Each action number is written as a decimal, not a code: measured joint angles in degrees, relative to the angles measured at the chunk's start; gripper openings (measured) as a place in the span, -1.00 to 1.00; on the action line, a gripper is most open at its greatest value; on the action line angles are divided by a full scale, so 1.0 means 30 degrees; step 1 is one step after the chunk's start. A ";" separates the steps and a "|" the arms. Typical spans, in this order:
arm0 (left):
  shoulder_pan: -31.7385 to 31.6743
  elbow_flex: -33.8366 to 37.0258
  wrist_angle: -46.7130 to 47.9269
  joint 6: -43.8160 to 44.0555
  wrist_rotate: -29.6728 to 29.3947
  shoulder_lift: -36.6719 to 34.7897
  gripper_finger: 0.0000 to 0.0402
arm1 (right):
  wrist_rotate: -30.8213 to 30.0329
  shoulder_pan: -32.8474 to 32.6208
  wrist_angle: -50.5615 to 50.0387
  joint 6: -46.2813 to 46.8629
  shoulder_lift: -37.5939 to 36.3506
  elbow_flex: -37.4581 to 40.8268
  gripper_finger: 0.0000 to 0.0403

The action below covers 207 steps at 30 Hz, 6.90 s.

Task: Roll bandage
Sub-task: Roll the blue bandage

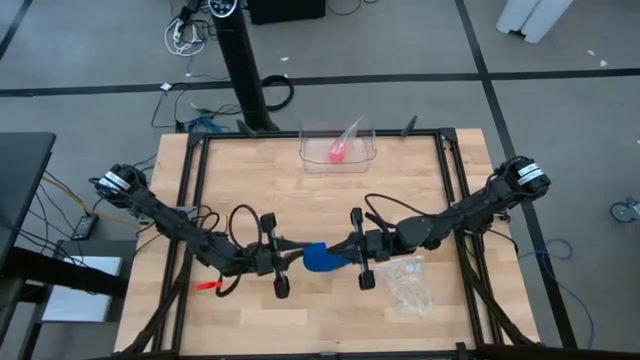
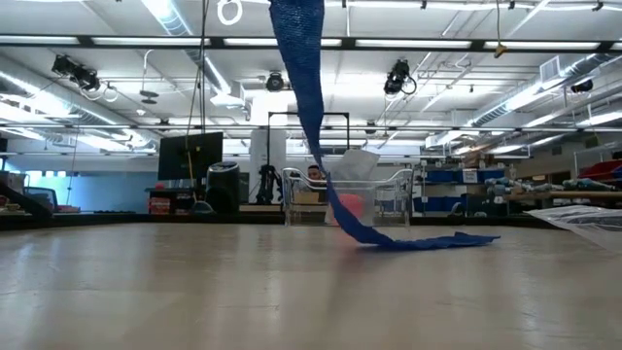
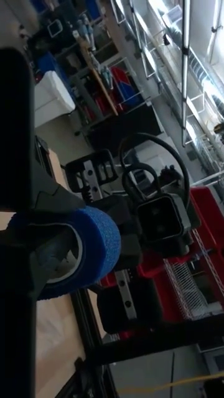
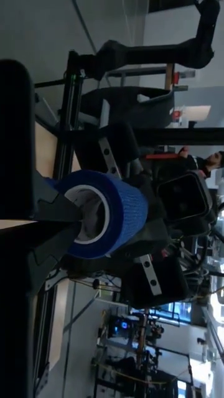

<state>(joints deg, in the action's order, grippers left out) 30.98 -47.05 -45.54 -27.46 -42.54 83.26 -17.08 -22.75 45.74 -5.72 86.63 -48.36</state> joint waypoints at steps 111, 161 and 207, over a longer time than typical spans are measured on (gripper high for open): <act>0.0949 -0.8937 1.8819 0.9146 -0.3795 0.0222 -0.54 | 0.3117 0.1511 0.2709 0.1333 0.0138 -0.0066 -1.00; 0.0669 0.1203 2.0798 1.3808 -0.5999 -0.6640 -0.91 | 0.1792 0.1612 -1.6779 0.5067 -0.0051 0.3424 -0.54; -0.0278 0.1698 2.1320 1.3803 -0.6232 -0.6870 -0.91 | -0.4913 -0.3636 -2.2263 -0.3541 0.3243 -0.3886 -0.98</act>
<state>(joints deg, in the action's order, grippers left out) 30.14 -41.95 18.42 13.94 -61.23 62.65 -31.82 -33.66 -21.05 -16.34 96.36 -60.02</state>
